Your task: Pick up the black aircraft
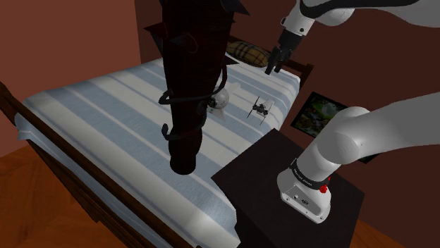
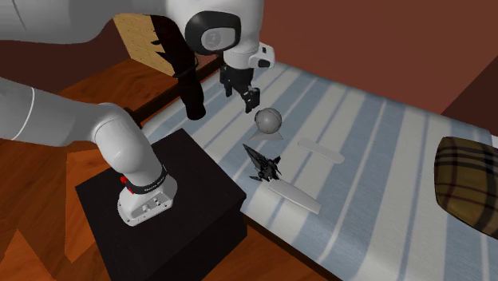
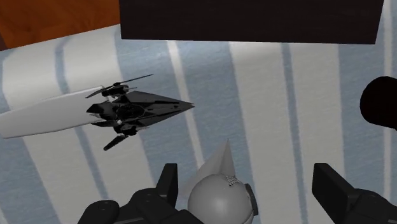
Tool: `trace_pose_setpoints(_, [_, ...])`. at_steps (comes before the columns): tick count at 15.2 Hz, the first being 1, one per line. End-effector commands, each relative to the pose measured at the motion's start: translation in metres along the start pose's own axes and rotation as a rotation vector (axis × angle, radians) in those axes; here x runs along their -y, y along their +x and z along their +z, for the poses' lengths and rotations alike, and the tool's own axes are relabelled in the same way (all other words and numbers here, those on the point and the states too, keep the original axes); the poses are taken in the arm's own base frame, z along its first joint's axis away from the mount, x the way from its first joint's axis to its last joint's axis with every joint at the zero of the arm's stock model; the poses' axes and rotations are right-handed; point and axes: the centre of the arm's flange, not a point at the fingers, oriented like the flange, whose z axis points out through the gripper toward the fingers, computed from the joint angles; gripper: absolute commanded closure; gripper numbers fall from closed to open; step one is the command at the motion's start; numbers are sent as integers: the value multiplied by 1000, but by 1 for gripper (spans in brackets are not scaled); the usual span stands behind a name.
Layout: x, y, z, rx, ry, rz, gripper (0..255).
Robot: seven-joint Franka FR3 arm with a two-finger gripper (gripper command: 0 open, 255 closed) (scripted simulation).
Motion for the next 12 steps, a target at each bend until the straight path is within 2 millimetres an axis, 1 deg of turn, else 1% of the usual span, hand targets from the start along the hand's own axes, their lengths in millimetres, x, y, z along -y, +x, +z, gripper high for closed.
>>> trace_pose_setpoints(1, [-24,6,17,8,23,-21,0])
trace_pose_setpoints(7, [-91,25,71,33,94,-78,0])
trace_pose_setpoints(12, [-143,42,120,54,152,-126,0])
